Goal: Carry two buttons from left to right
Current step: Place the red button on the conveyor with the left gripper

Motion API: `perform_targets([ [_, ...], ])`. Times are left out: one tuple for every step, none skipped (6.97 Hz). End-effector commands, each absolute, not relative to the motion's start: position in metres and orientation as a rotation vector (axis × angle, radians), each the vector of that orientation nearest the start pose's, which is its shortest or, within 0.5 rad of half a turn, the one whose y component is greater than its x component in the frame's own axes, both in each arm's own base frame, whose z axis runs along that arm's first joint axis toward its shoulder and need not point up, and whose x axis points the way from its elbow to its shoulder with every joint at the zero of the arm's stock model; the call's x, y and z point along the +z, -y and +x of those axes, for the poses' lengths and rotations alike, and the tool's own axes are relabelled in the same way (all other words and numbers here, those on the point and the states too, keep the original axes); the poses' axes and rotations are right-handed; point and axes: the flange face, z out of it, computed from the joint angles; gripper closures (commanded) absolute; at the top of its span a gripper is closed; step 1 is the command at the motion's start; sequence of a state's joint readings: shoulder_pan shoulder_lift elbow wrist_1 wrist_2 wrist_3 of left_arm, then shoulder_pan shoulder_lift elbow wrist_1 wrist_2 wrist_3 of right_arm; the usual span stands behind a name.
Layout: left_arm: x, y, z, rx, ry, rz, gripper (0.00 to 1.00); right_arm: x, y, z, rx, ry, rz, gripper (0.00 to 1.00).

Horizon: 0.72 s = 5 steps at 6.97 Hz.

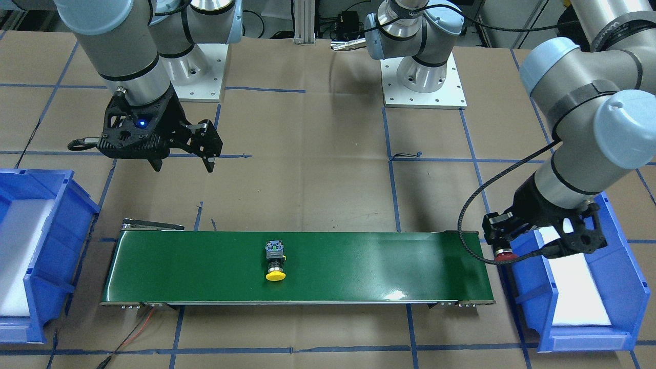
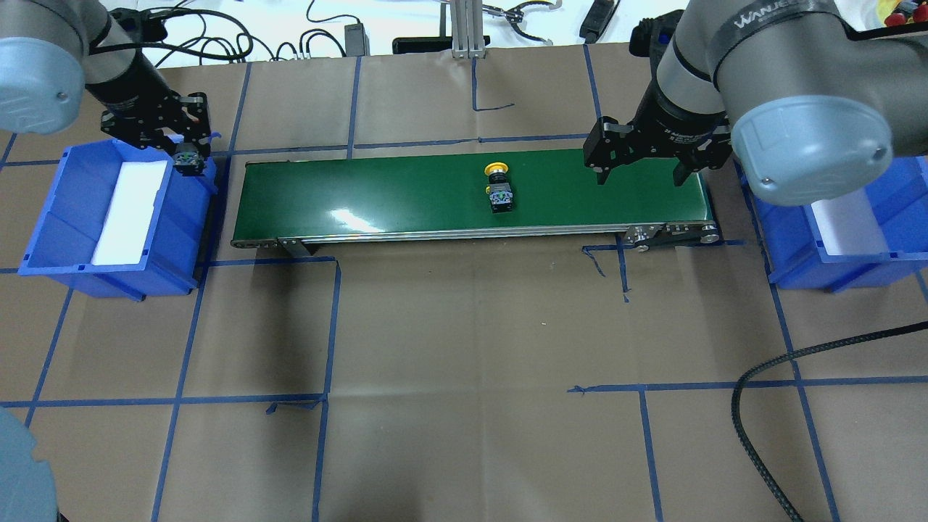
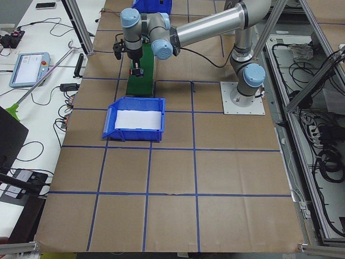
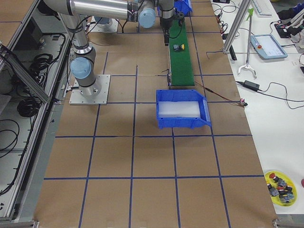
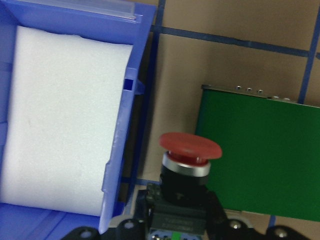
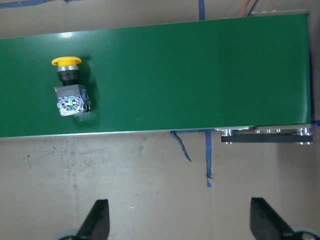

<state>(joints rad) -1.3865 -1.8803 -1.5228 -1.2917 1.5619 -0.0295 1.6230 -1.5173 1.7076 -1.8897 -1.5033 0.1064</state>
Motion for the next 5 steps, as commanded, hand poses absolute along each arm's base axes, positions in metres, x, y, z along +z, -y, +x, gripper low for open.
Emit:
perform_targets([
  [0.329, 0.631, -0.058, 0.024, -3.127, -0.376, 0.86, 0.420, 0.532, 0.169, -0.313, -3.029, 0.066, 0.00],
  [0.311, 0.640, -0.065, 0.003, -3.126, -0.381, 0.86, 0.413, 0.533, 0.168, -0.298, -3.032, 0.067, 0.00],
  [0.294, 0.644, -0.065, 0.010, -3.126, -0.383, 0.86, 0.406, 0.537, 0.169, -0.281, -3.032, 0.070, 0.00],
  [0.284, 0.642, -0.069, 0.017, -3.125, -0.388, 0.86, 0.397, 0.543, 0.167, -0.256, -3.036, 0.078, 0.00],
  [0.276, 0.636, -0.071, 0.046, -3.125, -0.386, 0.86, 0.392, 0.546, 0.168, -0.242, -3.037, 0.078, 0.00],
])
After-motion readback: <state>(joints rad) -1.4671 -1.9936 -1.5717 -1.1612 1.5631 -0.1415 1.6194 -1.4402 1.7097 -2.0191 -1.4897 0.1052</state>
